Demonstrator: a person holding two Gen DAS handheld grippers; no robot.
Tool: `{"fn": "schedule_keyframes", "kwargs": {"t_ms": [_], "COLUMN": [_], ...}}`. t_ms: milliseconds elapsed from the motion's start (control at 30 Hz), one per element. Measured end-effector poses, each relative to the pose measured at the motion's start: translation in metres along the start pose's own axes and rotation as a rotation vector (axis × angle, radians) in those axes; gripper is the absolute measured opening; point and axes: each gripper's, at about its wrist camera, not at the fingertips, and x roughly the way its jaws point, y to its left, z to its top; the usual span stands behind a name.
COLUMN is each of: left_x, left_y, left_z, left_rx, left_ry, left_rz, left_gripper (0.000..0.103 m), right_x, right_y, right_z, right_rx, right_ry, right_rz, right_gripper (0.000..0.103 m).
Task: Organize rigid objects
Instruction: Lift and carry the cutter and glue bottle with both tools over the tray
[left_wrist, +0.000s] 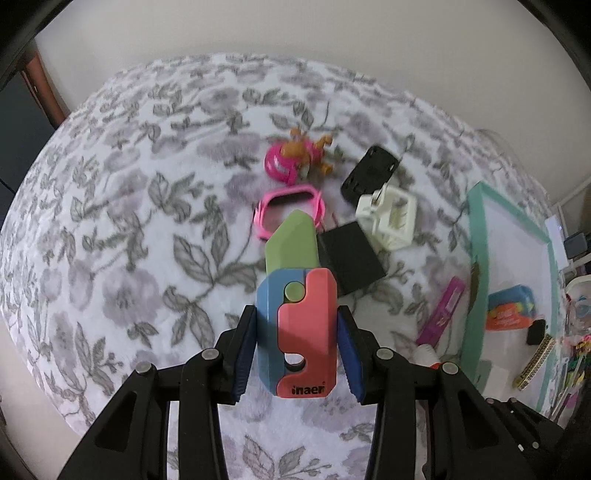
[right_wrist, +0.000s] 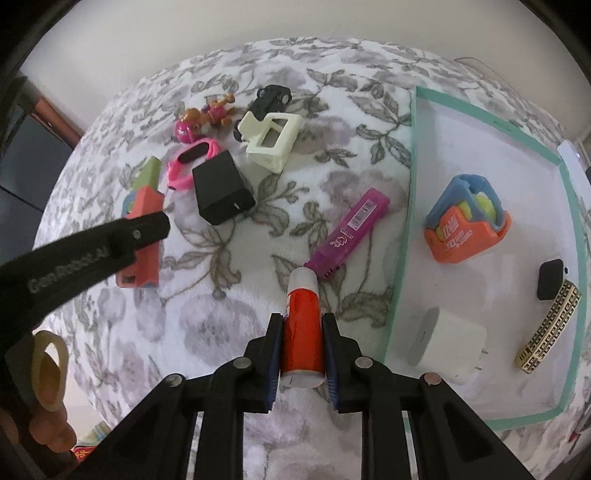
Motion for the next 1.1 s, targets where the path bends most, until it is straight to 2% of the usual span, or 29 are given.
{"fn": "schedule_keyframes", "kwargs": {"t_ms": [200, 333, 533, 700, 867, 1100], "left_x": [-0.02, -0.019, -0.057, -0.075, -0.062, -0.04], "left_y": [-0.005, -0.012, -0.017, -0.029, -0.056, -0.094], "left_z": [0.0, 0.007, 0.012, 0.012, 0.007, -0.002], "left_rx": [-0.01, -0.012, -0.002, 0.03, 0.091, 0.167], "left_ry": [-0.033, -0.061, -0.192, -0.25, -0.212, -0.159], "left_rz": [-0.003, -0.018, -0.067, -0.106, -0.136, -0.182], "left_gripper": [0.044, 0.044, 0.044, 0.044, 0.044, 0.044], "right_x": [-0.01, -0.022, -0.061, -0.071, -0.051, -0.051], "right_y": [-0.005, -0.004, -0.014, -0.033, -0.059, -0.097], "right_z": [-0.001, 0.0, 0.005, 0.009, 0.007, -0.001], "right_rx": [0.023, 0.033, 0.072, 0.116, 0.183, 0.28], "right_ry": [-0.025, -0.058, -0.186, -0.215, -0.157, -0.161], "right_rz": [0.021, 0.036, 0.081, 0.095, 0.082, 0.099], "right_gripper": [0.022, 0.022, 0.022, 0.022, 0.022, 0.022]}}
